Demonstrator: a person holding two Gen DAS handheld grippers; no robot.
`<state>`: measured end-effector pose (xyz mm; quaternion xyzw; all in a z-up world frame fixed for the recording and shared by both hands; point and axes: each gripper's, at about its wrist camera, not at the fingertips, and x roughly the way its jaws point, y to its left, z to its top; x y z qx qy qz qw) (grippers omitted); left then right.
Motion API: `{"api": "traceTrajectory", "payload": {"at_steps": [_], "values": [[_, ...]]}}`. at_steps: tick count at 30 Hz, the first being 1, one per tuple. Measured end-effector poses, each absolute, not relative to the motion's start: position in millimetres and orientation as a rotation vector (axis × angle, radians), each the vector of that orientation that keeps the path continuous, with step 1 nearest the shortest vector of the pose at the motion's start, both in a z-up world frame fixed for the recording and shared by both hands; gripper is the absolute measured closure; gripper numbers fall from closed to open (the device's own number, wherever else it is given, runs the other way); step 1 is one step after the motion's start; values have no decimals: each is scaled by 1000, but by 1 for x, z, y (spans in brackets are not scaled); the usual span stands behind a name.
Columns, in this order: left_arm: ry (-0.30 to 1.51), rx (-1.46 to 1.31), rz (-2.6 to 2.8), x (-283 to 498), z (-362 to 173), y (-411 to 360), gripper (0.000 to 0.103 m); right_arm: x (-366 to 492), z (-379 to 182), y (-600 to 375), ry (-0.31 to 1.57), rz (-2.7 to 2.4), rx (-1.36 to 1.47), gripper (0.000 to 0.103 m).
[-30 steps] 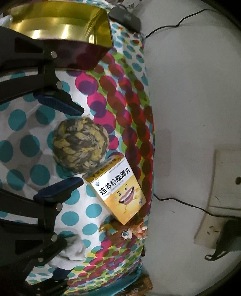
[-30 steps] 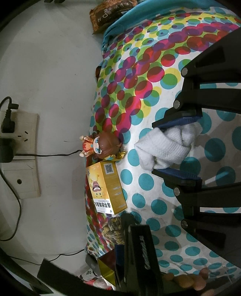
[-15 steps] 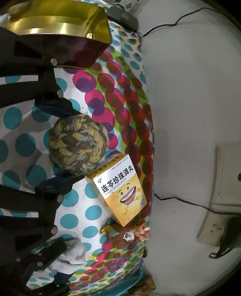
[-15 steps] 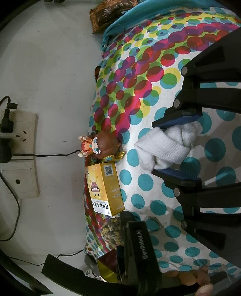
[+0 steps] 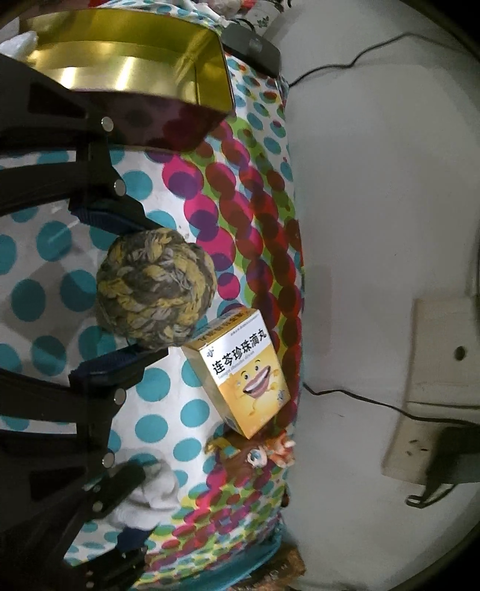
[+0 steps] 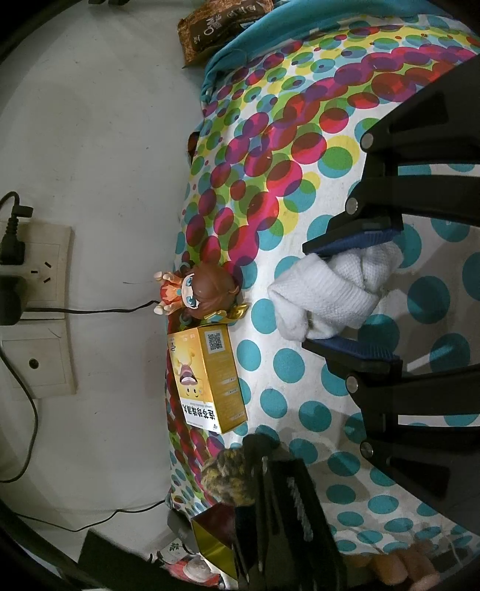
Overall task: Organize objects
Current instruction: 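Grasp the braided rope ball with the left gripper and lift it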
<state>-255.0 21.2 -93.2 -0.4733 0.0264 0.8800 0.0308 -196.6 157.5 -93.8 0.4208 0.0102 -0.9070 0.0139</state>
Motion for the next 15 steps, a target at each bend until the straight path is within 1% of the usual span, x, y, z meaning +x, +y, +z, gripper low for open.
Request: {"api": "traceTrajectory", "payload": {"at_steps": [7,15], "values": [[9,-1409,2738,-218,-55,-3,47,-196,-96,157,49,-2826,1324,62],[17,-1394,2788,-177,-22,-53,47,-196,-98,155,66,-2828,1339,62]]}}
